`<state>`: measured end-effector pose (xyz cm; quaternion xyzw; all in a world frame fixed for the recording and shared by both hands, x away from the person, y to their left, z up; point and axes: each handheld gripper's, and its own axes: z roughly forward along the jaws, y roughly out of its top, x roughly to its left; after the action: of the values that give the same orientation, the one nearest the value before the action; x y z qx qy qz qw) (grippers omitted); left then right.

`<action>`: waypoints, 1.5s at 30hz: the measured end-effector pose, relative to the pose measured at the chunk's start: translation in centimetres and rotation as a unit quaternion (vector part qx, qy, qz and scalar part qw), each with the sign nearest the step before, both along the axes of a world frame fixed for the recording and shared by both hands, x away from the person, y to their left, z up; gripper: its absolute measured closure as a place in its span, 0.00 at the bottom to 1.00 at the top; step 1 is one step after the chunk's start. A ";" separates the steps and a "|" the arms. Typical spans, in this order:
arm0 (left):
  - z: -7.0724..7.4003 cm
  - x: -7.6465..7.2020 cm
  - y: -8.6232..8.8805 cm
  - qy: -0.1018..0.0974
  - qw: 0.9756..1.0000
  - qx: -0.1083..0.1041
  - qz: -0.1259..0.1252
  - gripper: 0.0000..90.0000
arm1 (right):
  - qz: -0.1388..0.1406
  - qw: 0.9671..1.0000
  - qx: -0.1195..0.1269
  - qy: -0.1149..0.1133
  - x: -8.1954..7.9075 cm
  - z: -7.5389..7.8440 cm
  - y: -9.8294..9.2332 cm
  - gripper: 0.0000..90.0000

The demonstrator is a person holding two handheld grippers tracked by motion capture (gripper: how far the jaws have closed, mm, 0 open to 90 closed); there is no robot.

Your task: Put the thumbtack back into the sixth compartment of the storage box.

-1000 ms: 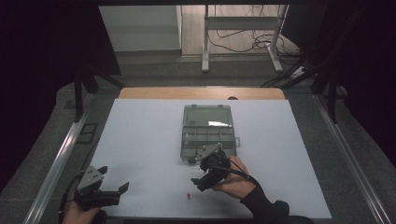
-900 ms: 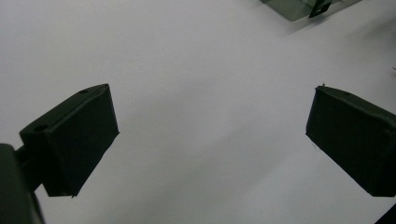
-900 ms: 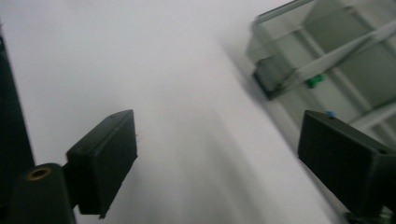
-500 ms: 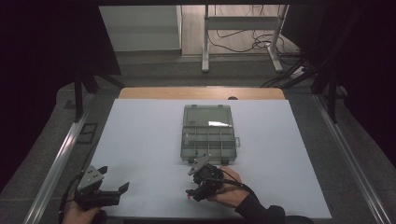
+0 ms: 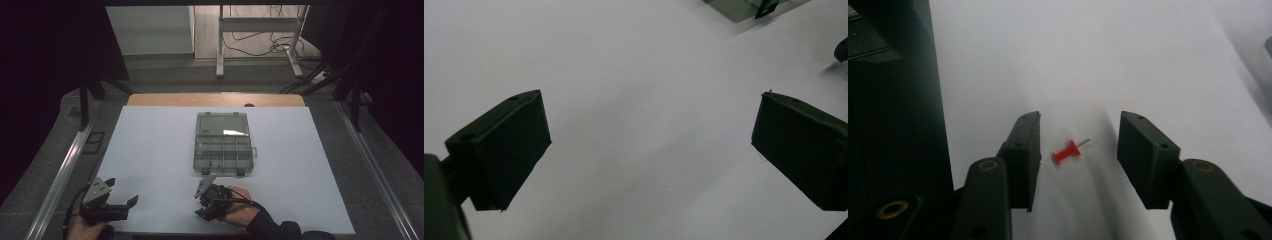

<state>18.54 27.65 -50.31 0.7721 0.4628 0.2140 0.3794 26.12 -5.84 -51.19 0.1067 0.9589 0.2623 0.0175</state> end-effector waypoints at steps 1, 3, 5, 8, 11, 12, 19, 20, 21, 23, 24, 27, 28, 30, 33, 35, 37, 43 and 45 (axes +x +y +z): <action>0.0 0.0 0.0 0.000 1.000 0.000 0.000 0.03 | 0.002 1.000 0.000 0.001 0.0 -0.1 0.0 0.60; 0.0 0.0 0.0 0.000 1.000 0.000 0.000 0.03 | 0.004 1.000 -0.004 0.000 0.1 -0.2 0.1 0.62; 0.0 0.0 0.0 0.000 1.000 0.000 0.000 0.03 | 0.004 1.000 -0.003 0.001 0.1 -0.3 0.2 0.63; 0.0 0.0 0.0 0.000 1.000 0.000 0.000 0.03 | 0.009 1.000 -0.005 0.000 0.1 -0.4 0.4 0.65; 0.0 0.0 0.0 0.000 1.000 0.000 0.000 0.03 | 0.009 1.000 -0.006 -0.005 0.1 -0.4 0.4 0.69; 0.0 0.0 0.0 0.000 1.000 0.000 0.000 0.03 | 0.009 1.000 -0.006 -0.006 0.1 -0.4 0.4 0.70; 0.0 0.0 0.0 0.000 1.000 0.001 -0.001 0.03 | 0.011 1.000 -0.008 -0.011 0.1 -0.4 0.4 0.75; 0.0 0.0 0.0 0.000 1.000 0.001 -0.001 0.03 | 0.011 1.000 -0.008 -0.011 0.1 -0.4 0.4 0.76; 0.0 0.0 0.0 0.000 1.000 0.001 -0.001 0.03 | 0.010 1.000 -0.009 -0.011 0.1 -0.4 0.4 0.76; 0.0 0.0 0.0 0.000 1.000 0.001 -0.001 0.03 | 0.011 1.000 -0.008 -0.008 0.2 -0.4 0.4 0.78; 0.0 0.0 0.0 0.000 1.000 0.001 -0.001 0.03 | 0.011 1.000 -0.009 -0.008 0.2 -0.4 0.3 0.78; 0.0 0.0 0.0 0.000 1.000 0.001 -0.001 0.03 | 0.009 1.000 -0.010 -0.008 0.1 -0.4 0.3 0.80; 0.0 0.0 0.0 0.000 1.000 0.001 -0.001 0.03 | 0.009 1.000 -0.010 -0.008 0.1 -0.4 0.3 0.81; 0.0 0.0 0.0 -0.001 1.000 0.002 -0.001 0.03 | 0.007 1.000 -0.011 -0.007 0.2 -0.4 0.3 0.83; 0.0 0.0 0.0 -0.001 1.000 0.002 -0.001 0.03 | 0.008 1.000 -0.012 -0.006 0.2 -0.3 0.3 0.85; 0.0 0.0 0.0 -0.001 1.000 0.002 -0.002 0.03 | 0.008 1.000 -0.013 -0.004 0.2 -0.3 0.3 0.87; 0.0 0.0 0.0 -0.001 1.000 0.002 -0.002 0.03 | 0.007 1.000 -0.013 -0.005 0.2 -0.3 0.3 0.88; 0.0 0.0 0.0 -0.001 1.000 0.002 -0.002 0.03 | 0.003 1.000 -0.013 -0.001 0.2 -0.3 0.3 0.90; 0.0 0.0 0.0 -0.001 1.000 0.002 -0.002 0.03 | 0.002 1.000 -0.013 0.000 0.2 -0.3 0.3 0.90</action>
<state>18.53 27.64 -50.31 0.7736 0.4607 0.2147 0.3786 26.36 -5.54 -51.48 0.1050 0.9625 0.2496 0.0184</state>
